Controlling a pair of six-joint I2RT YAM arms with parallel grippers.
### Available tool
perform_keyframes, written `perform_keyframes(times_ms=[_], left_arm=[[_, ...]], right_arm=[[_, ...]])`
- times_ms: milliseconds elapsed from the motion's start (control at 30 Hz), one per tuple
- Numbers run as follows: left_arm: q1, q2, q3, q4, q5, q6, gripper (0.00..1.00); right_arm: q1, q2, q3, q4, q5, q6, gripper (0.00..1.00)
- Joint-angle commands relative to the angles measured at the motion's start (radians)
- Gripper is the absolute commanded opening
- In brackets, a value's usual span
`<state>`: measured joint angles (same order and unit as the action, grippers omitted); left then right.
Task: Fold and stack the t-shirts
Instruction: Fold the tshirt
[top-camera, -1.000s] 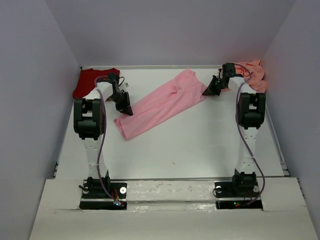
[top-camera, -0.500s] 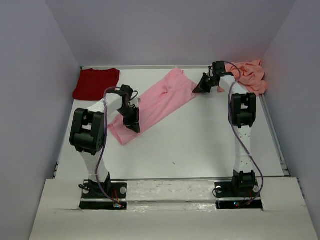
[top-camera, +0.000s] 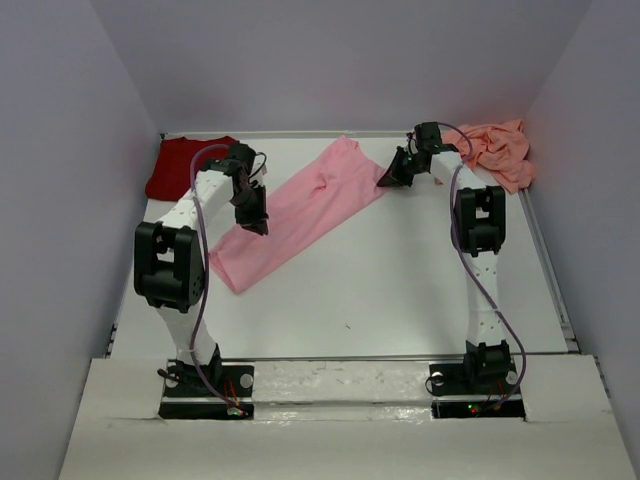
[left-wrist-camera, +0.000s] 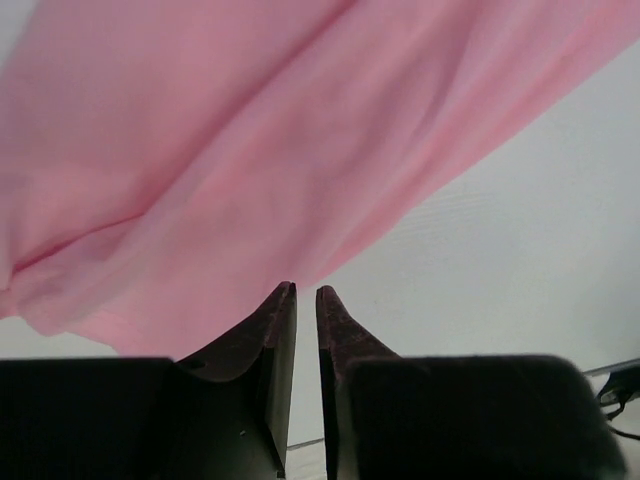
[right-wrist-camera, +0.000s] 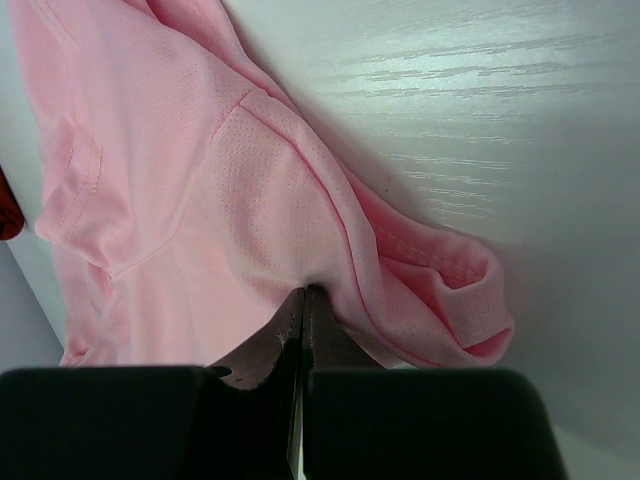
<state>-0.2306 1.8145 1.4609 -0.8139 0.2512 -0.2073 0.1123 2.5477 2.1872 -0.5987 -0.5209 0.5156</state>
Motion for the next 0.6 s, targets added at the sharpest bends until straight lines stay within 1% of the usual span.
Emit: perform_keyframes(times_ms=[0,100,267,300,367,433,467,567], left_arm=[[0.063,-0.044,0.052,-0.016,-0.062,-0.012,0.24],[0.071,-0.017,0.046,-0.028,-0.107,0.009,0.24],[0.077,0.008,-0.023,0.025,-0.151,0.025,0.2],[0.077,0.011,-0.04,0.036,-0.161,0.025,0.16],[0.077,0.02,-0.062,0.062,-0.176,0.022,0.13],[0.079,0.037,-0.071,0.07,-0.185,0.025,0.01],[0.079,0.061,-0.077,0.073,-0.191,0.025,0.0],[0.085,0.091,-0.083,0.084,-0.194,0.025,0.0]], right_arm=[[-0.003,-0.007,-0.004,-0.01,0.013,-0.026,0.0],[-0.003,-0.009,-0.003,-0.012,0.016,-0.028,0.0],[-0.003,-0.007,0.005,-0.01,0.012,-0.028,0.0],[-0.003,-0.009,0.005,-0.01,0.01,-0.028,0.0],[-0.003,-0.01,0.002,-0.01,0.012,-0.031,0.0],[-0.003,-0.014,0.0,-0.01,0.012,-0.032,0.0],[-0.003,-0.015,-0.003,-0.01,0.013,-0.037,0.0],[-0.003,-0.017,-0.007,-0.01,0.013,-0.038,0.0]])
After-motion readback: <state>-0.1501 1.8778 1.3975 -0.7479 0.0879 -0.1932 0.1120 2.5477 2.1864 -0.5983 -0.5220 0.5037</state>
